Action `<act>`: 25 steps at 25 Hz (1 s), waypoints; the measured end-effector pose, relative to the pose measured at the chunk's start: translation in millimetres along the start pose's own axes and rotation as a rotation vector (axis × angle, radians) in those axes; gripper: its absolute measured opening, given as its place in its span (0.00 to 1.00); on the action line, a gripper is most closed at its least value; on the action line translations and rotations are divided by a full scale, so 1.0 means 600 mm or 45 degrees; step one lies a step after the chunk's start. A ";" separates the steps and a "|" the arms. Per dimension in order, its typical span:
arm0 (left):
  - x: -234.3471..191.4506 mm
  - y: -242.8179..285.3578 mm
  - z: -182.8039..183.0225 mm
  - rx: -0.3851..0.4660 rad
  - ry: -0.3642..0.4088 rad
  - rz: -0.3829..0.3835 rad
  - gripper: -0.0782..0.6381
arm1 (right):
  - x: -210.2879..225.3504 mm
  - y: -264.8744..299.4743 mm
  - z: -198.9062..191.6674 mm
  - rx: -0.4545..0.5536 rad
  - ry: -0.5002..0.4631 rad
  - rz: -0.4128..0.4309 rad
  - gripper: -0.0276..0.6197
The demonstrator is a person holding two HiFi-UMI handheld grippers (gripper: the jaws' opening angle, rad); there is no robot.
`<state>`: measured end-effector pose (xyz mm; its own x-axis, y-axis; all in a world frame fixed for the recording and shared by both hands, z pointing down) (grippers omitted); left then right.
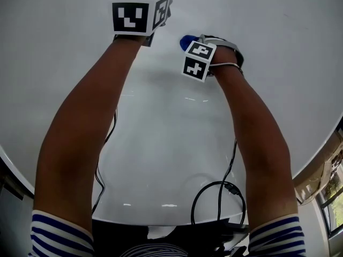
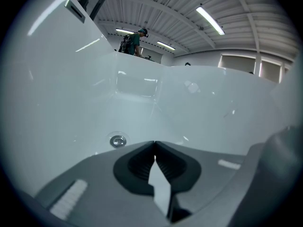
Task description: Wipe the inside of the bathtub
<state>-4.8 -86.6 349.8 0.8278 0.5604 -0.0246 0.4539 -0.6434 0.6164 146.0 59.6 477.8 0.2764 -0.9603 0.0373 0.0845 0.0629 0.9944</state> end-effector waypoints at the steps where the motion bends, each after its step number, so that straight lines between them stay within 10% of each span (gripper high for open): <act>1: 0.001 -0.008 -0.001 0.001 -0.001 -0.001 0.11 | -0.017 0.000 -0.001 -0.006 0.000 0.011 0.12; 25: 0.030 -0.144 -0.057 -0.026 -0.021 -0.025 0.11 | -0.319 0.003 -0.031 -0.126 -0.031 0.242 0.12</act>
<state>-40.2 -3.0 322.7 0.8243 0.5640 -0.0495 0.4633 -0.6217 0.6315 110.9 248.3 470.9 0.2734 -0.9349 0.2264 0.1270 0.2684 0.9549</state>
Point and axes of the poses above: the fingertips, and each gripper's own axes: y forward along the fingers, x to its right, z out of its top, the point moved 9 cm from there along -y, backward along the fingers, and after that the axes turned 15 degrees about y, right-handed, at the moved point
